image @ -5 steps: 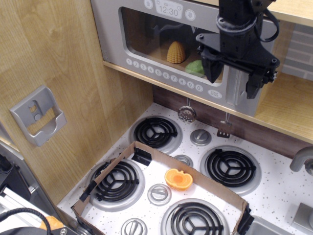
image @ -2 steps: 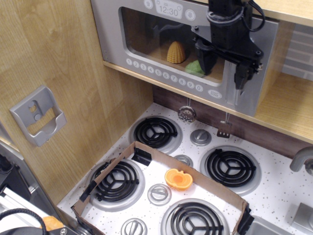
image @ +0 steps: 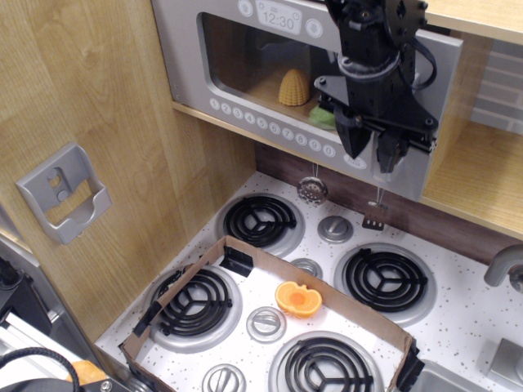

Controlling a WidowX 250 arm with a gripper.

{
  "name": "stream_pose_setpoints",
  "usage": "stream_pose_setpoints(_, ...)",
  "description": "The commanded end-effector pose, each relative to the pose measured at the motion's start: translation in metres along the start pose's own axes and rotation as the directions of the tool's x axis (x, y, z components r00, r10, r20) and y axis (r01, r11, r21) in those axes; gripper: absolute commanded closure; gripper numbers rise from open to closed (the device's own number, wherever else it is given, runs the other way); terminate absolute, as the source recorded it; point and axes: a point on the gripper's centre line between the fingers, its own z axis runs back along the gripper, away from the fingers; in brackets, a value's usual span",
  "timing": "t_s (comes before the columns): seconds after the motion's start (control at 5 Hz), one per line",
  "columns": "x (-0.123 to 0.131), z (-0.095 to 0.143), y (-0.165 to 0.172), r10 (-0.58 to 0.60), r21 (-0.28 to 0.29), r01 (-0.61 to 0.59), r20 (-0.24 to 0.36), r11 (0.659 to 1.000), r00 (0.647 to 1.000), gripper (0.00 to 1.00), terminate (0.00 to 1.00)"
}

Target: Open microwave

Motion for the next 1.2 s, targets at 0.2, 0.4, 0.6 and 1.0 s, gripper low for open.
stream_pose_setpoints(0.2, -0.009, 0.021, 0.009, 0.072, 0.045, -0.073, 0.022, 0.996, 0.997, 1.00, 0.00)
stream_pose_setpoints(0.4, -0.012, 0.023, 0.006, 0.082, 0.052, -0.081, -0.002, 0.995, 0.997, 0.00, 0.00)
stream_pose_setpoints(0.6, -0.010, 0.024, 0.001, 0.111, 0.074, -0.109, -0.020, 0.991, 0.994, 0.00, 0.00)
stream_pose_setpoints(1.0, -0.050, 0.044, -0.008, 0.245, 0.107, -0.243, -0.005, 0.964, 0.970, 0.00, 0.00)
